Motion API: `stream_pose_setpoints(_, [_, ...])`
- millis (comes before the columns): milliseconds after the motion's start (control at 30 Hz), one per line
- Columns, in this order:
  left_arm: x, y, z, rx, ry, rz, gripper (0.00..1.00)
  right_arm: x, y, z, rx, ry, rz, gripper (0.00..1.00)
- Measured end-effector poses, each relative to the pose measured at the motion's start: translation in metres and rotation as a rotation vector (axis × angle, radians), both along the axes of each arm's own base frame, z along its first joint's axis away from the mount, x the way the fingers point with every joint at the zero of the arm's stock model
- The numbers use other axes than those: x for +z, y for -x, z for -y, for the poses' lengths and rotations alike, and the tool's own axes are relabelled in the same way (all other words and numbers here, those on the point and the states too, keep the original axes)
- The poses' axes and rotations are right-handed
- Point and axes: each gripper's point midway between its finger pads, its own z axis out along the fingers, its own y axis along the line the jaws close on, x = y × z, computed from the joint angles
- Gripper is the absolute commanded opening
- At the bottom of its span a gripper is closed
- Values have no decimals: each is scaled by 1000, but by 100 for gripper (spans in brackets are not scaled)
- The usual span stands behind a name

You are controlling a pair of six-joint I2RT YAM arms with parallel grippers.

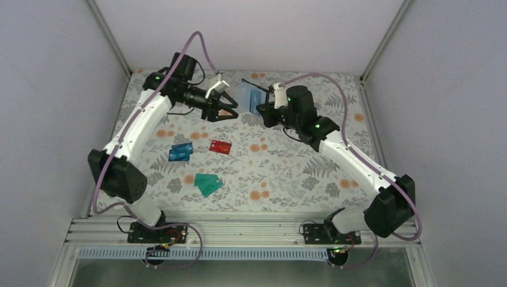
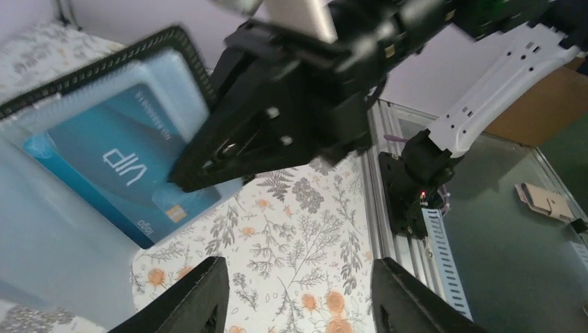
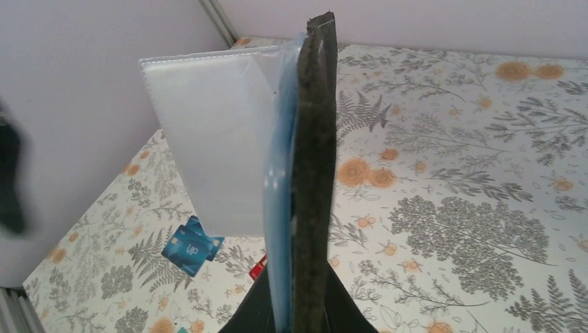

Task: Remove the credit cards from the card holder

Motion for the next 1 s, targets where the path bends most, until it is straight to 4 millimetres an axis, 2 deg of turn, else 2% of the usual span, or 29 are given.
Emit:
stream_pose_setpoints(167, [-39,-21,9,56,-9,-152,45,5,13,-17,90,-31,2,4])
stream_pose_setpoints(267, [-41,-29,10,92,-13,-153,44,14,23,-29,183,-71,18,4])
stream_pose_setpoints(433, [-33,-37,4,137,-2,-131,45,25,36,-41,298,-114,53,4])
stream_pose_setpoints(567, [-25,-37,-3,160,5,-115,46,28,50,-47,390,-138,67,4])
stream_pose_setpoints(733, [-20,-33,-7,157,13,-106,47,42,70,-50,495,-159,118,4])
stream_pose_setpoints(867, [-3,-19,-9,131,45,-83,33,55,79,-51,544,-182,163,4])
stream_pose_setpoints(1000, [12,-3,-6,88,72,-40,23,66,84,-54,581,-212,200,4])
